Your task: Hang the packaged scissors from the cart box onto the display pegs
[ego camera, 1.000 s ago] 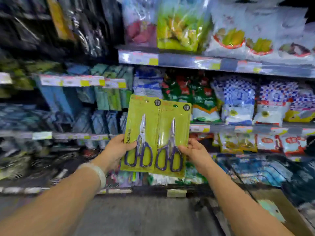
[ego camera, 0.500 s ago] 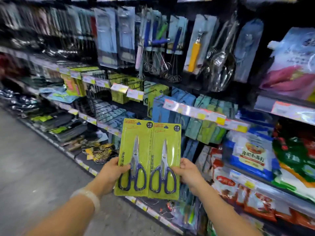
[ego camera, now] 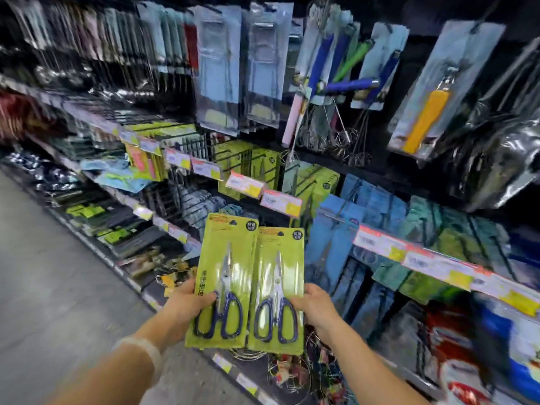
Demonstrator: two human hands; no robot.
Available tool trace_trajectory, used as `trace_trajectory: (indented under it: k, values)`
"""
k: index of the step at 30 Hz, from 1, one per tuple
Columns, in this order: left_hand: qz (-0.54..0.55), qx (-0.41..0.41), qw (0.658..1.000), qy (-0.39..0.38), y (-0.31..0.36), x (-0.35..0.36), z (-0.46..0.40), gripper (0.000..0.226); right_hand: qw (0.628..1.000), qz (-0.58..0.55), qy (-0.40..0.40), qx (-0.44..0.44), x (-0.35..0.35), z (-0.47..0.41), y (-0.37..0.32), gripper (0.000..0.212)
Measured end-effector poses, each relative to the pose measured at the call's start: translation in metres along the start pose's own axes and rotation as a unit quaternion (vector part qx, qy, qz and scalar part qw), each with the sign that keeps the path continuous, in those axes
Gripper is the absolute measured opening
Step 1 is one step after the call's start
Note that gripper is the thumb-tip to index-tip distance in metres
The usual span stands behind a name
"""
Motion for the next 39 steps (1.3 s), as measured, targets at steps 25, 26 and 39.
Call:
trace_trajectory:
  k: [25, 26, 39]
  values:
    - [-0.113, -0.058, 0.964, -0.233, 0.009, -0.063, -0.16, 0.016, 0.978, -0.135, 0.152, 0.053, 0.048, -0.081, -0.027, 0.024]
    - [-0.113, -0.059, 0.963, -0.238, 0.009, -0.063, -0.161, 0.017, 0.978, -0.131, 0.153, 0.056, 0.054, -0.072, -0.035, 0.021]
    - [-0.133, -0.048, 0.958, -0.25, 0.009, -0.053, -0.165, 0.027, 0.942, -0.083, 0.313, 0.087, 0.047, -0.073, -0.061, 0.04]
Point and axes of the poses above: each hand's wrist, its own z-axis away from the middle knuckle, its own x-axis out of the palm, y = z × x, the point moved 2 cm from there along -z, towards the middle knuckle, and after that the axes turned 12 degrees about x, right-handed, at the moved point
